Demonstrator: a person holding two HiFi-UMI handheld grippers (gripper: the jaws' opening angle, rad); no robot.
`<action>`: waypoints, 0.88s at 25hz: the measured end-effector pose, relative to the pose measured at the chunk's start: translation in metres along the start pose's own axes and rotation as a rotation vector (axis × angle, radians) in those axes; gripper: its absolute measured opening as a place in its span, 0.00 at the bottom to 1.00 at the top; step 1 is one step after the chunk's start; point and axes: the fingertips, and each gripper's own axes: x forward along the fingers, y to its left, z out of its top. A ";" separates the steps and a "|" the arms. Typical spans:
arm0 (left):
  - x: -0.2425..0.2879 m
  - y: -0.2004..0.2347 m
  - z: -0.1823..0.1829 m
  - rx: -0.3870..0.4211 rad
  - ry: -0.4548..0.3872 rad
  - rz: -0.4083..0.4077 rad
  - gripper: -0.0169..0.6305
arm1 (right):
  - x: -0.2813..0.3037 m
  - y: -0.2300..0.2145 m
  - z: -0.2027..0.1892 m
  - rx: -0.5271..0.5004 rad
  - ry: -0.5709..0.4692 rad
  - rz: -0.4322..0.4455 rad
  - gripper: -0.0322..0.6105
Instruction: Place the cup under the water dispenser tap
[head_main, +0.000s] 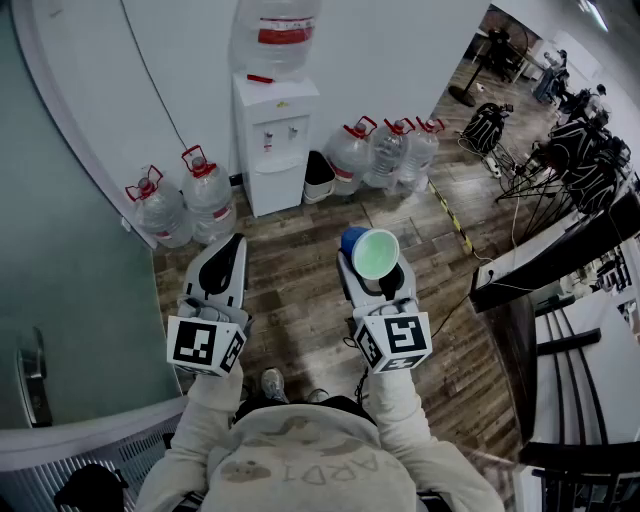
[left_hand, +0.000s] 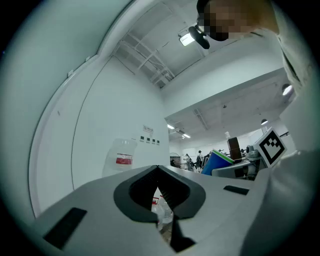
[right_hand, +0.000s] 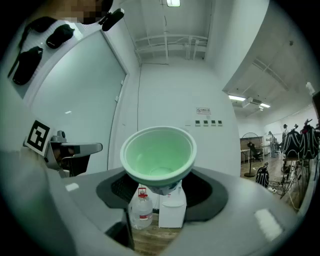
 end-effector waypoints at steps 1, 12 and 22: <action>-0.001 -0.001 0.001 0.001 -0.003 0.002 0.04 | -0.001 0.000 0.001 -0.001 -0.002 0.001 0.48; -0.005 0.013 0.004 0.001 -0.011 0.010 0.04 | 0.008 0.012 0.000 -0.002 -0.004 0.006 0.48; -0.005 0.048 0.002 0.016 -0.019 -0.018 0.04 | 0.034 0.035 -0.003 0.005 -0.025 -0.023 0.48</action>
